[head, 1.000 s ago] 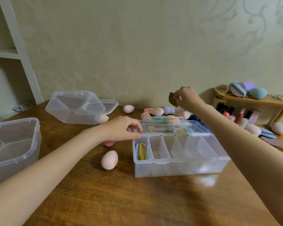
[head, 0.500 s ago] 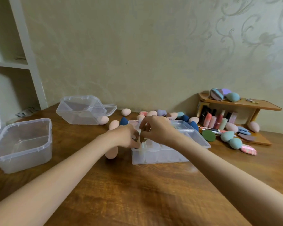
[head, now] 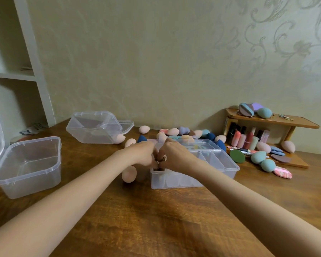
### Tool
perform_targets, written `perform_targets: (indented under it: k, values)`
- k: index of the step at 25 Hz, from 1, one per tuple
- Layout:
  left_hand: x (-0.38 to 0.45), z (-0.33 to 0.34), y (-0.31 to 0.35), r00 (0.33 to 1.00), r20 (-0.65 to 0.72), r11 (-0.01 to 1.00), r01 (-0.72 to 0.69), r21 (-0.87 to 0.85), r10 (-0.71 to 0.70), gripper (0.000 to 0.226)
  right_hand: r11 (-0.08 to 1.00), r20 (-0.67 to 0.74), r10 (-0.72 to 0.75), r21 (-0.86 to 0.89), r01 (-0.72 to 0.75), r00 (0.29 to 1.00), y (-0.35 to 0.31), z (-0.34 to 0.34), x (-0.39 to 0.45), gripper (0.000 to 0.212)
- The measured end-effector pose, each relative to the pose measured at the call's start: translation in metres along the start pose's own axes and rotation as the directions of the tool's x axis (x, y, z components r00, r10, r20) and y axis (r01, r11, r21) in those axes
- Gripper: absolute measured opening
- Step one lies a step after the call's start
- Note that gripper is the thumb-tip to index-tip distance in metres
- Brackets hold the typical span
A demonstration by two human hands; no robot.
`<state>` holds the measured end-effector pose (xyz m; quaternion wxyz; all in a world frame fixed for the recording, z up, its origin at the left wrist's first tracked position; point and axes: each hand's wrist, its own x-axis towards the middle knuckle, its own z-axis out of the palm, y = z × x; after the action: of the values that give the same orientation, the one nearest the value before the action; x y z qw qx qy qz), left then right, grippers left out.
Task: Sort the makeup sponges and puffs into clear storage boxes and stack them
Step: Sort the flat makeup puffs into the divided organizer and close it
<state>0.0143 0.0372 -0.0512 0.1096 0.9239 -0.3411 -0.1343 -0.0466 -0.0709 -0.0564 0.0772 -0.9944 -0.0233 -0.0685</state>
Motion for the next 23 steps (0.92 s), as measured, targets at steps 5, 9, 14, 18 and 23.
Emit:
perform_targets:
  k: [5, 9, 14, 18, 23]
  values:
    - [0.006, -0.003, -0.007, 0.999, 0.023, 0.999, -0.042, -0.028, 0.042, 0.008, 0.994, 0.088, -0.096, 0.056, 0.091, 0.991, 0.004, 0.005, 0.008, 0.029]
    - [0.005, -0.016, -0.021, 0.992, -0.033, 0.975, -0.126, -0.185, 0.122, 0.013, 0.971, 0.155, -0.149, 0.21, 0.115, 0.977, 0.012, -0.014, 0.005, 0.039]
    - [0.023, -0.024, -0.031, 0.979, -0.081, 0.948, -0.199, -0.248, 0.185, 0.029, 0.977, -0.116, 0.043, 0.211, -0.018, 0.992, 0.061, -0.047, 0.056, 0.023]
    - [0.04, -0.023, -0.042, 0.954, -0.052, 0.912, -0.298, -0.282, 0.295, 0.017, 0.983, 0.027, 0.182, 0.004, -0.182, 0.983, 0.097, -0.026, 0.136, 0.039]
    - [0.056, -0.024, -0.055, 0.936, -0.002, 0.876, -0.33, -0.351, 0.351, 0.013, 0.973, 0.268, 0.183, -0.185, -0.136, 0.946, 0.106, 0.02, 0.195, 0.041]
